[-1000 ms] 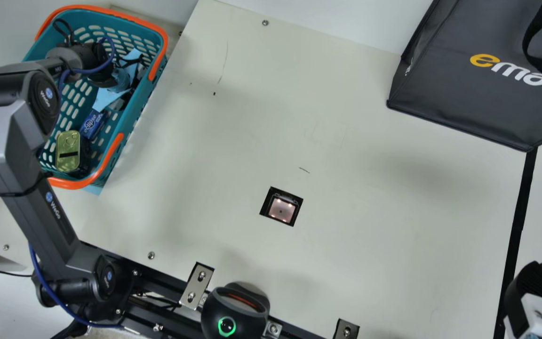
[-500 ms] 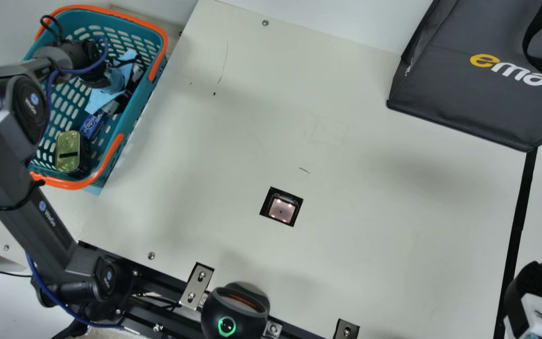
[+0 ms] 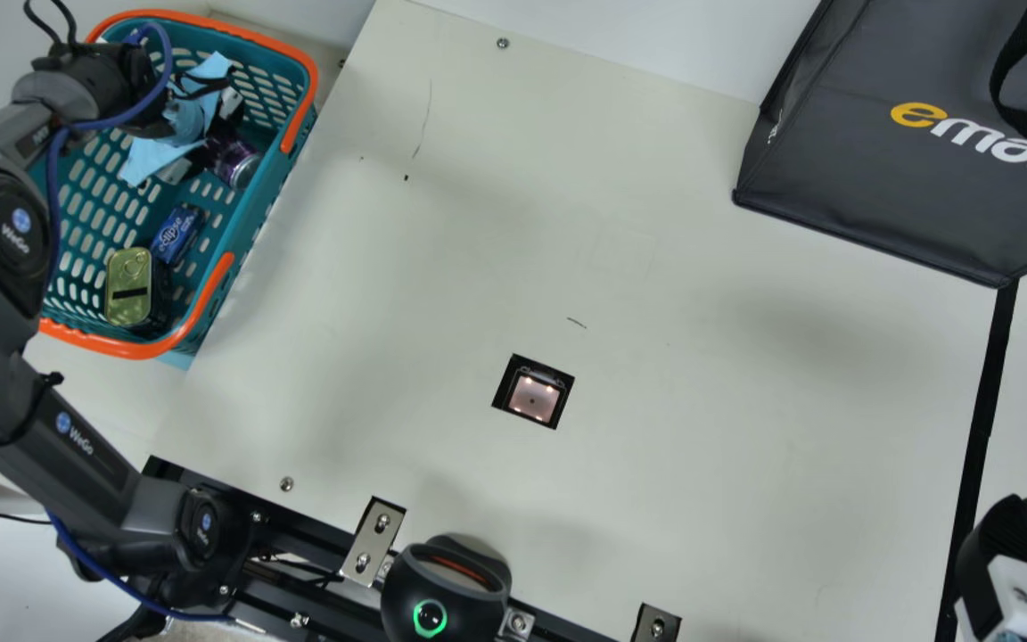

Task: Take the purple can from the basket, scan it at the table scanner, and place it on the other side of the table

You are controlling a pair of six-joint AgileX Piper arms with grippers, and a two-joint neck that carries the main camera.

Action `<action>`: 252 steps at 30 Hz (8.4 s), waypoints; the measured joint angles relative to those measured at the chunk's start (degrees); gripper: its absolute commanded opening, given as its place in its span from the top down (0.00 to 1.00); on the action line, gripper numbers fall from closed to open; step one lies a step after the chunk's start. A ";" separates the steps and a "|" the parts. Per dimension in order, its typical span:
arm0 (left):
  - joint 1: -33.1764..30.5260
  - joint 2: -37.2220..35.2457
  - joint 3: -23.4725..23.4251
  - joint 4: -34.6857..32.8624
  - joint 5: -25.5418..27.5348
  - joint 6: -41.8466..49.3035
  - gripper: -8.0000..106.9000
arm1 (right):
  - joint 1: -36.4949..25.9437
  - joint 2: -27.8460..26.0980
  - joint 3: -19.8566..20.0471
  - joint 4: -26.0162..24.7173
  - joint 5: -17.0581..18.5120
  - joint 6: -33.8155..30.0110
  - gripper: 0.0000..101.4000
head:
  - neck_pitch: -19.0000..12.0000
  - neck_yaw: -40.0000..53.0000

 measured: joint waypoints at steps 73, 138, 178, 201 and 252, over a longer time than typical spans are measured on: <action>-24.08 -29.68 11.54 -17.33 -27.67 47.25 1.00 | 0.00 0.00 0.00 0.00 0.07 0.00 0.06 | 0.00 0.00; -44.04 -13.29 38.90 -25.77 -89.22 53.22 1.00 | 0.00 0.00 0.00 0.00 0.15 0.00 0.06 | -0.09 -0.09; -37.99 6.51 26.14 -15.99 -97.94 49.57 1.00 | 0.00 0.00 0.00 0.00 0.08 0.00 0.06 | -0.09 0.00; -38.36 12.59 21.87 -16.15 -100.45 46.68 0.74 | 0.00 0.00 0.00 0.00 0.08 0.00 0.06 | 0.00 -0.09; -37.83 3.08 29.75 -14.47 -99.69 47.86 0.15 | 0.00 0.00 0.00 0.00 0.03 0.00 0.06 | 0.00 0.00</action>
